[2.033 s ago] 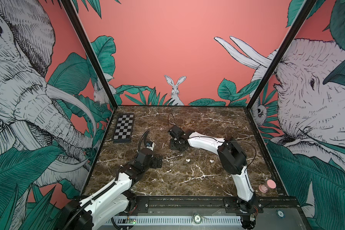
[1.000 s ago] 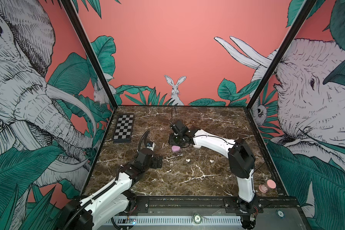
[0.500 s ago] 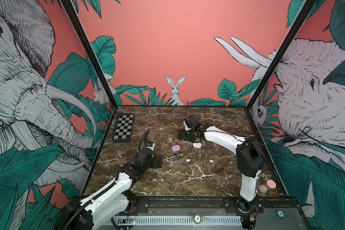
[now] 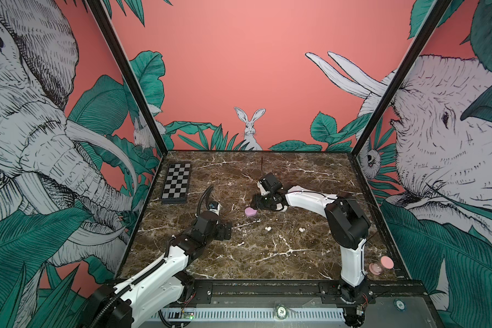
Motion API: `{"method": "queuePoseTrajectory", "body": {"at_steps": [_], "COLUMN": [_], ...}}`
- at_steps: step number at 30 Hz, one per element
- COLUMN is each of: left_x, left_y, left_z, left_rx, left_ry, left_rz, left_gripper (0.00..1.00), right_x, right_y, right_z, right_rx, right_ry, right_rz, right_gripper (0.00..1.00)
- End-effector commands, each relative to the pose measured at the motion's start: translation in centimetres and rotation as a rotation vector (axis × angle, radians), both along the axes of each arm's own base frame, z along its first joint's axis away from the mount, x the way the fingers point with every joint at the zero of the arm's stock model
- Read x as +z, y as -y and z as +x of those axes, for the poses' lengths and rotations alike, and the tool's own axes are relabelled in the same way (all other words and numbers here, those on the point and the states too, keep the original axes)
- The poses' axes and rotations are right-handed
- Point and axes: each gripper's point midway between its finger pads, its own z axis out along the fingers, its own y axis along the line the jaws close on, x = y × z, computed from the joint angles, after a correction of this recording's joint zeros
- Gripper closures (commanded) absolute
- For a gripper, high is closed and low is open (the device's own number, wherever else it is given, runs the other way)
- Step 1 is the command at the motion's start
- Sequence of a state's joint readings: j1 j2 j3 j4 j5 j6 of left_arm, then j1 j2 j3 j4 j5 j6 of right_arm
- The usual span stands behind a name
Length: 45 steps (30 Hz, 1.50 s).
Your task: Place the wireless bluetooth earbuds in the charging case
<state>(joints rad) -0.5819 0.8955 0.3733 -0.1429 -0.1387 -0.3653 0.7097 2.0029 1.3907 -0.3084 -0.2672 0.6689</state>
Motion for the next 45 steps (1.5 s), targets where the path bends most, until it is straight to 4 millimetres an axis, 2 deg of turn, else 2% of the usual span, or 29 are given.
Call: {"method": "queuePoseTrajectory", "body": {"at_steps": [1, 14, 24, 25, 30, 45], "left_x": [1.3, 1.2, 1.1, 1.1, 1.1, 1.1], "left_y": [0.5, 0.5, 0.7, 0.7, 0.7, 0.8], "left_z": [0.5, 0.5, 0.6, 0.6, 0.6, 0.6], "left_rx": [-0.01, -0.01, -0.012, -0.013, -0.013, -0.016], "left_ry": [0.031, 0.028, 0.022, 0.022, 0.023, 0.02], "left_rz": [-0.019, -0.017, -0.014, -0.014, -0.015, -0.016], "left_gripper": [0.01, 0.01, 0.01, 0.01, 0.01, 0.01], "right_x": [0.0, -1.3, -0.9, -1.9, -1.7, -0.8], "right_y": [-1.2, -2.7, -3.2, -2.5, -1.9, -2.0], "right_z": [0.7, 1.4, 1.1, 0.4, 0.1, -1.5], "right_rx": [0.0, -0.008, -0.013, -0.018, -0.038, -0.039], "right_ry": [0.031, 0.034, 0.052, 0.03, 0.03, 0.023], "right_rz": [0.054, 0.115, 0.163, 0.141, 0.138, 0.153], "right_gripper": [0.41, 0.4, 0.4, 0.4, 0.41, 0.41]}}
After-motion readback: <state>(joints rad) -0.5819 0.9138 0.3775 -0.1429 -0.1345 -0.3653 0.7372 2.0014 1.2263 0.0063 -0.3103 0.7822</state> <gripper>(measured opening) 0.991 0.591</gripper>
